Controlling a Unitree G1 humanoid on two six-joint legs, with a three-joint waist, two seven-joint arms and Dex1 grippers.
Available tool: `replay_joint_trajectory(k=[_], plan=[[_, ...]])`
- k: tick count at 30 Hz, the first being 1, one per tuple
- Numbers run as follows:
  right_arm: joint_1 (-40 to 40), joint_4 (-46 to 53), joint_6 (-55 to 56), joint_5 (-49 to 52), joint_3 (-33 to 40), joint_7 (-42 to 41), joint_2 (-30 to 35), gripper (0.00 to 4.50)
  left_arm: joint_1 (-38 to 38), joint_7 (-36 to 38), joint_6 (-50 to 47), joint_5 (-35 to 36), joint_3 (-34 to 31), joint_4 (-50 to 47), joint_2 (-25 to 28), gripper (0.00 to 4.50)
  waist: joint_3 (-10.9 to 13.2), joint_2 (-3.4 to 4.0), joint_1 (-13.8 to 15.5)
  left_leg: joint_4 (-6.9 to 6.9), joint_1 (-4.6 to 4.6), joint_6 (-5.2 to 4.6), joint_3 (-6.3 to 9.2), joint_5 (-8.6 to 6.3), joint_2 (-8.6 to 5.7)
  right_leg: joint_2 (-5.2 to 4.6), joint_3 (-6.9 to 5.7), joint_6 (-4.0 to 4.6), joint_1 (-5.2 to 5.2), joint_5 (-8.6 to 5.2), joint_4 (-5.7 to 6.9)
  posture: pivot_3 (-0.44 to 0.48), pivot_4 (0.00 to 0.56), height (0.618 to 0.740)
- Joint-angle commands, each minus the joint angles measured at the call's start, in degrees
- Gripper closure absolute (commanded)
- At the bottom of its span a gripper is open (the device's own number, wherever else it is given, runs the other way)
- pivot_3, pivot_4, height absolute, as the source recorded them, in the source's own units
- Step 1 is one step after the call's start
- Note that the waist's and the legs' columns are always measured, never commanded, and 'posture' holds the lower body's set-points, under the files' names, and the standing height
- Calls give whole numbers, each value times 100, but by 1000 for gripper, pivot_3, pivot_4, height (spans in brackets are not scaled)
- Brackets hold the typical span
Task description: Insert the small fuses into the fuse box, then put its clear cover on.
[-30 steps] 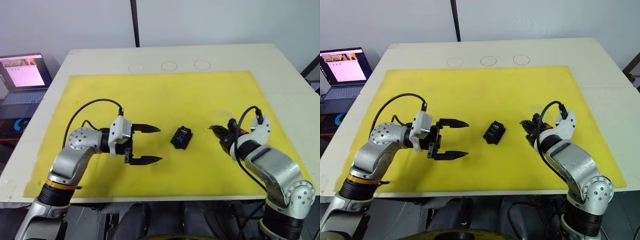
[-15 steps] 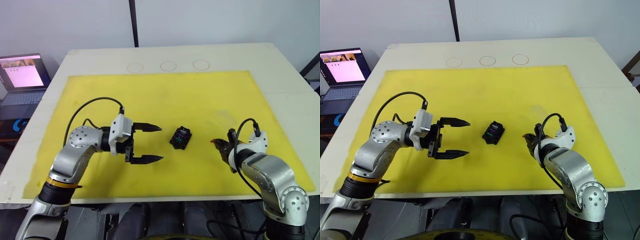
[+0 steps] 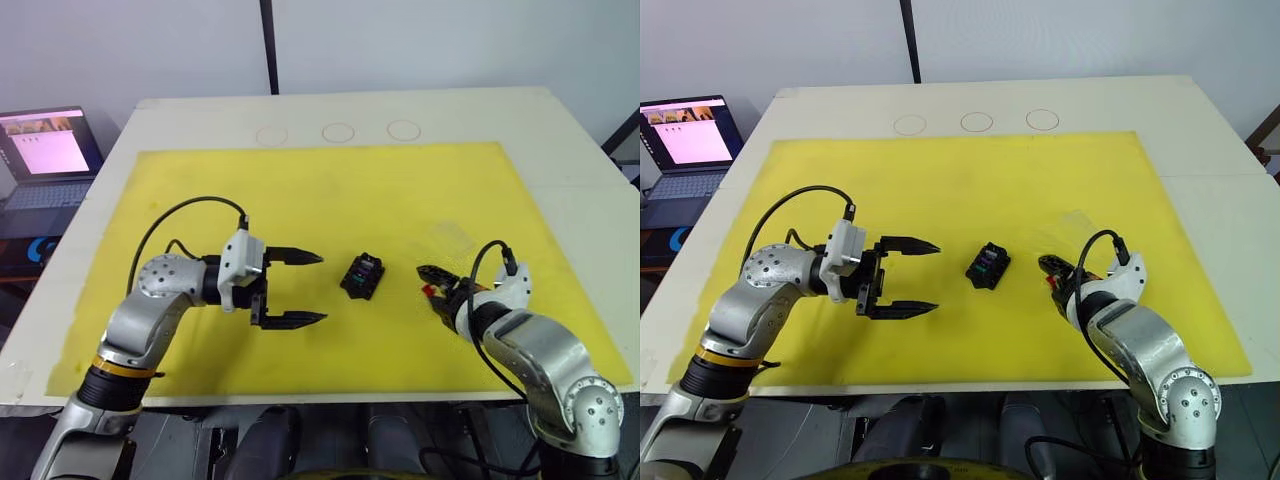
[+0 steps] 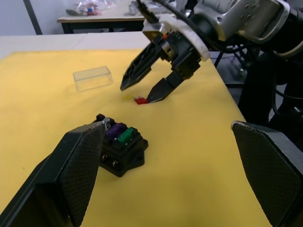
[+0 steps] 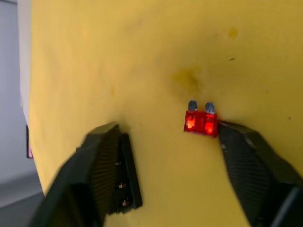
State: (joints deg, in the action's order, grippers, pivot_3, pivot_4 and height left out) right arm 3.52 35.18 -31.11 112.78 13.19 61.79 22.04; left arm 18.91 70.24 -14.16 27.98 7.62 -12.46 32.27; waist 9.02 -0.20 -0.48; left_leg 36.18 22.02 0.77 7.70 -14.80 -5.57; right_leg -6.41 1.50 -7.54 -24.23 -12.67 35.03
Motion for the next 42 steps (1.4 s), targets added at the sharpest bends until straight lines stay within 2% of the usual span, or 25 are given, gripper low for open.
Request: replay_joint_trajectory(k=[1, 3, 4, 5, 6, 8, 9, 10, 12, 14, 16, 19, 24, 25, 28, 31, 42], plan=[[398, 231, -377, 22, 100, -250, 394, 58, 39, 8, 154, 31, -35, -121, -40, 0, -2, -3, 7, 0, 0, 0, 0, 0, -1, -1, 0, 0, 2, 0, 0, 0, 150, 740], [506, 9, -955, 22, 362, -1153, 997, 58, 45, 8, 187, 20, -20, -96, -76, 0, -2, -3, 13, 3, -1, -1, 1, -1, -1, -1, -2, -1, 9, -1, -3, 0, 150, 740], [434, -349, -1523, 22, 579, -1986, 1514, 58, 46, 12, 215, 9, -7, -74, -95, 0, -2, -3, 12, 3, -2, -1, 0, -1, -2, -2, -2, -1, 11, -1, -4, 0, 150, 740], [325, -756, -2166, 22, 757, -2990, 2131, 58, 50, 7, 230, 0, 6, -62, -114, 0, 0, -2, 7, 7, -4, -4, -1, -2, -2, -2, -3, -1, 18, -1, -7, 0, 150, 740], [-74, -1444, -3241, 22, 816, -4495, 3191, 58, 50, 11, 251, -5, 14, -44, -131, 0, 15, 15, -5, 10, -11, -8, -8, -5, -4, -4, -4, -1, 31, -1, -12, 0, 150, 740], [-707, -2351, -4416, 22, 782, -6153, 4540, 58, 48, 17, 288, -21, 33, -15, -157, 0, 23, 71, -12, 17, -63, -35, -30, -20, -1, -8, -5, 21, 103, -15, -62, 0, 150, 740], [-937, -2385, -4616, -824, 556, -7518, 5196, 58, 52, 21, 305, -24, 43, 5, -170, 0, 21, 75, -11, 15, -66, -43, -38, -23, 2, -7, -5, 21, 112, -14, -81, 0, 150, 740], [-1051, -2334, -4613, -1542, 355, -8507, 5587, 58, 56, 22, 317, -26, 51, 18, -177, 0, 18, 81, -12, 13, -67, -51, -41, -28, 10, -2, -12, 19, 115, -16, -85, 0, 150, 740], [-1199, -2295, -4242, -2816, -165, -10189, 6175, 58, 72, 31, 344, -42, 69, 44, -194, 0, 6, 55, -9, 7, -65, -69, -47, -40, 29, 20, -21, 8, 107, -20, -84, 0, 150, 740], [-1620, -2516, -3649, -3798, -812, -11435, 6388, 58, 94, 37, 353, -55, 75, 64, -215, 0, 3, 34, -15, 10, -60, -86, -31, -54, 55, 52, -35, 8, 106, -18, -81, 0, 150, 740], [-2975, -2697, -3551, -4780, -1861, -12317, 6002, 58, 133, 70, 344, -52, 79, 88, -222, 0, 10, 47, -44, 8, -51, -86, -37, -55, 55, 50, -32, 10, 89, -19, -78, 0, 150, 740], [-4217, -2971, -3466, -5934, -3036, -13349, 5465, 58, 173, 127, 347, -64, 91, 127, -230, 0, 19, 58, -68, 8, -54, -73, -78, -49, 53, 39, -1, 9, 75, -15, -77, 0, 150, 740], [-4893, -3853, -2998, -7298, -3957, -14269, 4847, 58, 208, 77, 299, -60, 104, 103, -251, 0, 28, 40, 41, 15, -44, -53, -74, -51, 50, 33, -3, 2, 70, -11, -77, 0, 150, 740], [-4937, -4057, -2896, -7515, -4027, -14327, 4737, 58, 182, 70, 291, -55, 102, 68, -238, 0, 28, 40, 62, 15, -39, -50, -76, -52, 45, 27, -3, -2, 65, -8, -78, 0, 150, 740], [-5030, -4399, -2742, -7939, -4121, -14582, 4526, 696, 100, 36, 258, -36, 79, -18, -202, 0, 28, 40, 96, 12, -36, -46, -80, -53, 33, 2, -2, -8, 51, -3, -75, 0, 150, 740], [-5065, -4568, -2683, -8225, -4130, -14816, 4391, 1674, 83, 9, 243, -30, 69, -48, -198, 0, 28, 40, 111, 11, -30, -45, -88, -53, 30, -5, -3, -10, 40, -2, -73, 0, 150, 740], [-5221, -5425, -2567, -9043, -4039, -15018, 3792, 1674, 74, 57, 285, 73, 62, -199, -216, 0, 28, 40, 107, 12, -28, -34, -90, -47, 31, -4, -3, -8, 33, 3, -66, 0, 150, 740]])
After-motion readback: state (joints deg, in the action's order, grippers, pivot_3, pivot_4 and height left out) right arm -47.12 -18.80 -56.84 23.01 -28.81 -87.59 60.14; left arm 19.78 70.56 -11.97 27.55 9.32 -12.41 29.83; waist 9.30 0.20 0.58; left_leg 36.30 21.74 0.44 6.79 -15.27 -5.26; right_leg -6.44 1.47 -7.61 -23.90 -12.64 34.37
